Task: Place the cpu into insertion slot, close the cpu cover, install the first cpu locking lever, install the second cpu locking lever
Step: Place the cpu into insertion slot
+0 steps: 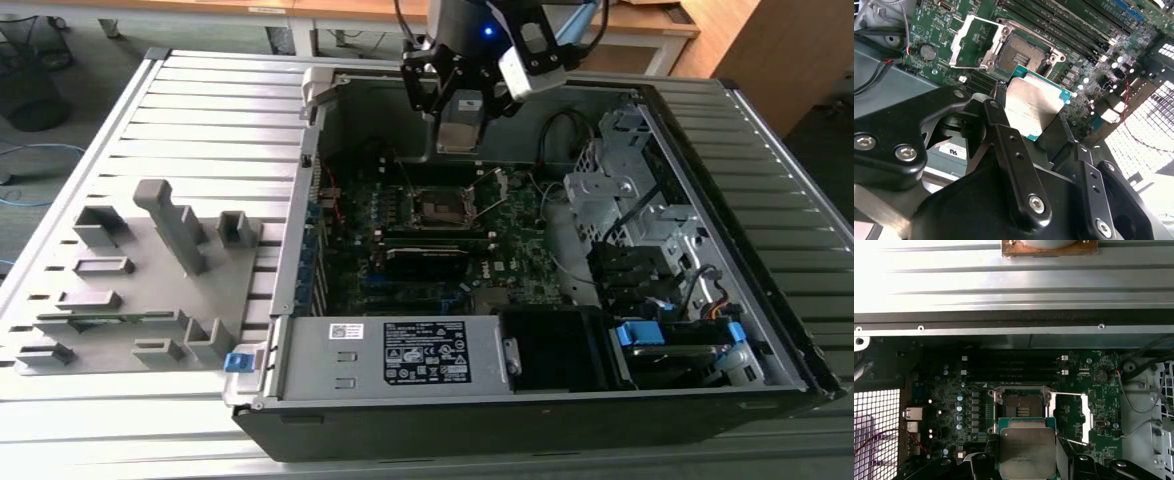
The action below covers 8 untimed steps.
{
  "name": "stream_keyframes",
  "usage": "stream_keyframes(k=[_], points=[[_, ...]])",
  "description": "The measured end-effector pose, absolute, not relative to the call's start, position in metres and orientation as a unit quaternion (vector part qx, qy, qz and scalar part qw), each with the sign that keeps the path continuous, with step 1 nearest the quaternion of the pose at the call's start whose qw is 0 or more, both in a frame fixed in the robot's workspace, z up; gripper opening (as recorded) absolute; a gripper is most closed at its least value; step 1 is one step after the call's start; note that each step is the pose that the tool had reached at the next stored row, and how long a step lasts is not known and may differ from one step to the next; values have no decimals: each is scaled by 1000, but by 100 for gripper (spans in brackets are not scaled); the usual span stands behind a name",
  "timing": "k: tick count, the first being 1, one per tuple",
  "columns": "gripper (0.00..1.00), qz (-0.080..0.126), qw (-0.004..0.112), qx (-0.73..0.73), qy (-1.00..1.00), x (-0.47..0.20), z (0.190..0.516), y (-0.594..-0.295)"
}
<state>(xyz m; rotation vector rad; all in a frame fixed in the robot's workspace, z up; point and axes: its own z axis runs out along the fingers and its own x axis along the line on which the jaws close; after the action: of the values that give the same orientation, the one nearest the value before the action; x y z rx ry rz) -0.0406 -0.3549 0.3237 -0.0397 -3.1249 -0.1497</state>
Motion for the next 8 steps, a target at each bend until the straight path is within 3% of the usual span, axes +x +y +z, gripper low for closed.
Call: stream_keyframes(k=[8], points=[[54, -48, 6, -13, -999, -41, 319, -355]])
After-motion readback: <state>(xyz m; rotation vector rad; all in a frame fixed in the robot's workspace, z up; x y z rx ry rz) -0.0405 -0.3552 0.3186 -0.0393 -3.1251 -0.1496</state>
